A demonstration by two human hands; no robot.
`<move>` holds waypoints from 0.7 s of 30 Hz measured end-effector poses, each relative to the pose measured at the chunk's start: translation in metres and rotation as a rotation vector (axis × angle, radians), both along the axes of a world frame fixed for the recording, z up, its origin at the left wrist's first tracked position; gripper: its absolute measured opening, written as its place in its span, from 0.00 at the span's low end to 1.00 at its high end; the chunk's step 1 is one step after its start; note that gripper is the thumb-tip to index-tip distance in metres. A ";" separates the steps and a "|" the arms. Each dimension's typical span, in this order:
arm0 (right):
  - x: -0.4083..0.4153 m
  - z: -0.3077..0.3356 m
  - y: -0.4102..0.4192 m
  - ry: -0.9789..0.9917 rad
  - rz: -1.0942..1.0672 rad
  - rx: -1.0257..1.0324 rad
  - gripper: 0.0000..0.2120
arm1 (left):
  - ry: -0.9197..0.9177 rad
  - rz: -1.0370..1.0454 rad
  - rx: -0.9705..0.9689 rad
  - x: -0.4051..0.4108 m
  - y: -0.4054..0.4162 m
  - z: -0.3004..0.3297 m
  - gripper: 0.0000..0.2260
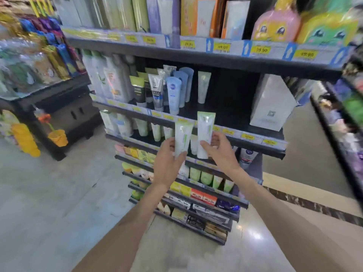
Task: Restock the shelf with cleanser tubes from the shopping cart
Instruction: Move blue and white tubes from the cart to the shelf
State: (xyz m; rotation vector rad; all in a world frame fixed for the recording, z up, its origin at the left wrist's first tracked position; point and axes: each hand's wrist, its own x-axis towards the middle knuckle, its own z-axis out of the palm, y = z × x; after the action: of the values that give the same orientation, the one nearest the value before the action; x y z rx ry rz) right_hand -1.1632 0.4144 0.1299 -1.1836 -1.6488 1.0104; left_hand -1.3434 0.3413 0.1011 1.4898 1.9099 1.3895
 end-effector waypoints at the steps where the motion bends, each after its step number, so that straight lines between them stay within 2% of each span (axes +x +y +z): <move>1: -0.005 0.004 0.004 0.017 -0.028 0.006 0.17 | 0.001 -0.028 0.005 -0.007 0.008 0.004 0.25; 6: -0.021 0.027 0.036 0.065 -0.135 0.051 0.14 | -0.053 -0.118 0.024 -0.029 0.051 0.020 0.22; 13: -0.045 0.062 0.098 0.050 -0.233 0.132 0.17 | -0.051 -0.181 0.087 -0.045 0.104 0.031 0.23; 21: -0.074 0.046 0.179 -0.189 -0.223 0.073 0.21 | -0.005 -0.195 0.091 -0.057 0.133 0.019 0.25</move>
State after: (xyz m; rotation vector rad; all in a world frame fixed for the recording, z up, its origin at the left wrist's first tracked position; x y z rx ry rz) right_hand -1.2374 0.5937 0.1759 -1.4133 -1.6385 0.7110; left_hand -1.4003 0.4745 0.1204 1.6631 1.6676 1.4054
